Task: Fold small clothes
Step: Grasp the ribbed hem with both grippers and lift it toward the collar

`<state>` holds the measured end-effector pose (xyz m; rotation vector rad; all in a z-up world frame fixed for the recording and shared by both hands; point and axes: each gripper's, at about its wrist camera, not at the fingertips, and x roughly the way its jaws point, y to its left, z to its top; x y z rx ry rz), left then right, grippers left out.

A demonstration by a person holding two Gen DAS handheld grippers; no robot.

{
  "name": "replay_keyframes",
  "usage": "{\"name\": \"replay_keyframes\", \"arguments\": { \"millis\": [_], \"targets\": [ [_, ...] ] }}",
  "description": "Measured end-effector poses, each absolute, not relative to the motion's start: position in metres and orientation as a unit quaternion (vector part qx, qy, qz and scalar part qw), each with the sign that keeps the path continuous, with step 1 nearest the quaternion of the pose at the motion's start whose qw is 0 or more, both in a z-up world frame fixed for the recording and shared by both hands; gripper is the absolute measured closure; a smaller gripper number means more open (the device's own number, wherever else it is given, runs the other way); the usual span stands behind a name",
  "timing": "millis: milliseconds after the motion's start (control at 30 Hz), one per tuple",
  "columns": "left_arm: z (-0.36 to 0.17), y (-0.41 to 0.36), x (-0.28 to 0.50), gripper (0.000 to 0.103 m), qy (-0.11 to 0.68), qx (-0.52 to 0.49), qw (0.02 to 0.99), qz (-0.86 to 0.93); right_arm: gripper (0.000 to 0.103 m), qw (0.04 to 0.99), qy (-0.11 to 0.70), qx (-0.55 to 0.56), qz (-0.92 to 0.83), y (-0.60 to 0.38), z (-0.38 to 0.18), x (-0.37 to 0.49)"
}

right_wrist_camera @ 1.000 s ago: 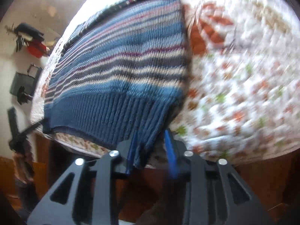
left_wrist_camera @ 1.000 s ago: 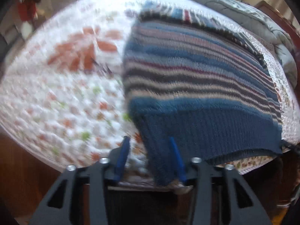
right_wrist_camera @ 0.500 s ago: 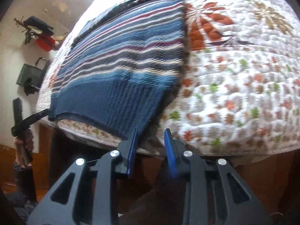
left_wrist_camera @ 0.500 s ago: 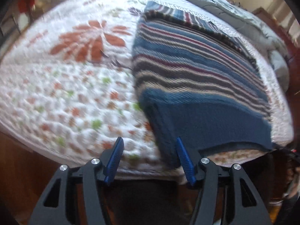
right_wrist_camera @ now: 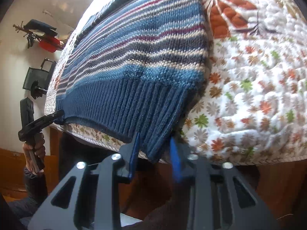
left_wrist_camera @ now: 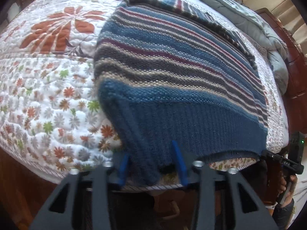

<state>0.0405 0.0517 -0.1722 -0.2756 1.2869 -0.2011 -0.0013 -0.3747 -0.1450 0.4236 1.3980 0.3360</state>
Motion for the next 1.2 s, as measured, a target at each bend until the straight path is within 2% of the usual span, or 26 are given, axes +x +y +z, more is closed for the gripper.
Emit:
{"name": "replay_keyframes", "arguments": {
  "millis": [100,133,333,533,800,867,1033,1067,1100,1133,1167,1200],
  "targets": [
    [-0.172,0.057,0.043,0.09,0.596,-0.141,0.786,-0.086,0.094,0.73,0.633,0.204,0.157,-0.375,-0.149,-0.001],
    [-0.17,0.061,0.043,0.091,0.593,-0.149,0.787,-0.085,0.095,0.734,0.625,0.21,0.164,-0.377,-0.145,-0.001],
    [-0.127,0.067,0.066,0.091,0.548,-0.194,0.804,-0.124,0.095,0.745,0.573,0.271,0.21,-0.39,-0.105,0.024],
    [-0.1,0.063,0.13,0.091,0.519,-0.189,0.825,-0.12,0.095,0.761,0.549,0.281,0.201,-0.405,-0.077,0.1],
    [-0.143,0.068,0.218,0.091,0.542,-0.21,0.809,-0.086,0.095,0.74,0.578,0.307,0.158,-0.42,-0.123,0.2],
    [-0.16,0.069,0.23,0.09,0.556,-0.212,0.8,-0.079,0.092,0.73,0.592,0.306,0.15,-0.422,-0.139,0.215],
    [-0.168,0.077,0.233,0.082,0.567,-0.23,0.785,-0.096,0.084,0.707,0.603,0.334,0.159,-0.435,-0.155,0.224],
    [-0.163,0.081,0.23,0.076,0.567,-0.232,0.784,-0.101,0.068,0.712,0.599,0.33,0.16,-0.438,-0.151,0.222],
    [-0.158,0.084,0.228,0.064,0.565,-0.231,0.785,-0.103,0.04,0.723,0.595,0.316,0.153,-0.442,-0.143,0.219],
    [-0.152,0.088,0.223,0.053,0.561,-0.223,0.792,-0.096,0.035,0.738,0.59,0.294,0.141,-0.446,-0.135,0.216],
    [-0.142,0.093,0.218,0.045,0.549,-0.206,0.805,-0.086,0.04,0.757,0.583,0.264,0.13,-0.451,-0.123,0.213],
    [-0.134,0.096,0.214,0.042,0.541,-0.186,0.817,-0.073,0.042,0.765,0.581,0.246,0.128,-0.452,-0.115,0.211]
  ]
}}
